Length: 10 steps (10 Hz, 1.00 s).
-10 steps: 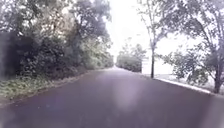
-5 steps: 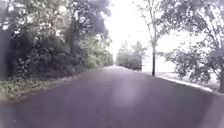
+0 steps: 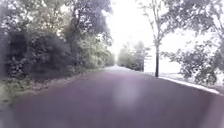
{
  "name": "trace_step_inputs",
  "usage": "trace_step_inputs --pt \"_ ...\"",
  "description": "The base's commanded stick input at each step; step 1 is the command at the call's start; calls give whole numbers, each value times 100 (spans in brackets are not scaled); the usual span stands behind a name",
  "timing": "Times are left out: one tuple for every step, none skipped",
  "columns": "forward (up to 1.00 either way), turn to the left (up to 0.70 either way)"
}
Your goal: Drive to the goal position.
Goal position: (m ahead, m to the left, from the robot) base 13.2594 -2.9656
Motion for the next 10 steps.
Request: trace_step_inputs --pt "100 0" --pt "100 0" --pt "100 0" --pt "100 0" --pt "100 0" --pt "100 0" --pt "100 0" --pt "100 0" --pt "100 0" --pt "100 0"
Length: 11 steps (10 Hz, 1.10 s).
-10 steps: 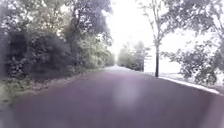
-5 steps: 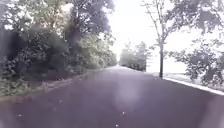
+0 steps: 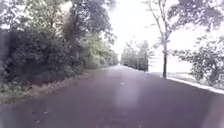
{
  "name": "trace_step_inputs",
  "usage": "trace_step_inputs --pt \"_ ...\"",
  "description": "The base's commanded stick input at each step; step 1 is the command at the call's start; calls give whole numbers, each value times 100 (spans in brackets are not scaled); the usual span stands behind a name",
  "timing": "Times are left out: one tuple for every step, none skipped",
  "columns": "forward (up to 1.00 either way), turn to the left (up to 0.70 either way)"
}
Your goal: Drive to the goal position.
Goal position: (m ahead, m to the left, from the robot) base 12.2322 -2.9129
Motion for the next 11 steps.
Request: trace_step_inputs --pt "100 0" --pt "100 0" --pt "100 0" --pt "100 0" --pt "100 0" --pt "100 0" --pt "100 0" --pt "100 0" --pt "100 0" --pt "100 0" --pt "100 0"
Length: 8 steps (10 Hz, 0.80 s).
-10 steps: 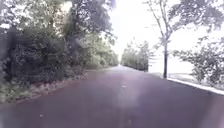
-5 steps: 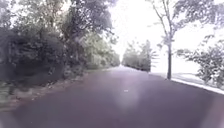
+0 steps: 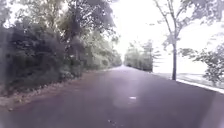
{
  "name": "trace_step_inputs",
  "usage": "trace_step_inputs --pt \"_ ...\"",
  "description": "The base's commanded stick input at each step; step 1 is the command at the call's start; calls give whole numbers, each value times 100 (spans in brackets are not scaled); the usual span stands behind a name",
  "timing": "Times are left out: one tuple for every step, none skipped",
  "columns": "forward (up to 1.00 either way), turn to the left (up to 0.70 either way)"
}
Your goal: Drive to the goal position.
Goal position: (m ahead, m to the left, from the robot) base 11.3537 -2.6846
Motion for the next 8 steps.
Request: trace_step_inputs --pt "100 0" --pt "100 0" --pt "100 0" --pt "100 0" --pt "100 0" --pt "100 0" --pt "100 0" --pt "100 -13"
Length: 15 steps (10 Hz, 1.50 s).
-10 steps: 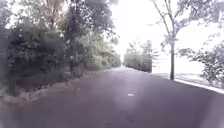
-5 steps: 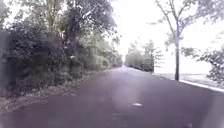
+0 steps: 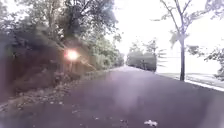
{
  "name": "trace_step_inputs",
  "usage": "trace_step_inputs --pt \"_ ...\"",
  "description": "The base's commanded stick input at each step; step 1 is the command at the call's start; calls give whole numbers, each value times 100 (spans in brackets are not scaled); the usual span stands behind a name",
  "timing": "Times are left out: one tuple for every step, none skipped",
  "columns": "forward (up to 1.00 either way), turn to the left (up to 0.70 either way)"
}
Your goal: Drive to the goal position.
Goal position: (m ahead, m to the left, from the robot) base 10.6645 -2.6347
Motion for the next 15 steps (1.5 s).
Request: trace_step_inputs --pt "100 -40" --pt "100 -37" --pt "100 -24" --pt "100 -10" --pt "100 -2" --pt "100 0" --pt "100 0" --pt "100 0" --pt "100 0" --pt "100 0" --pt "100 0" --pt "100 0" --pt "100 0" --pt "100 0" --pt "100 0"
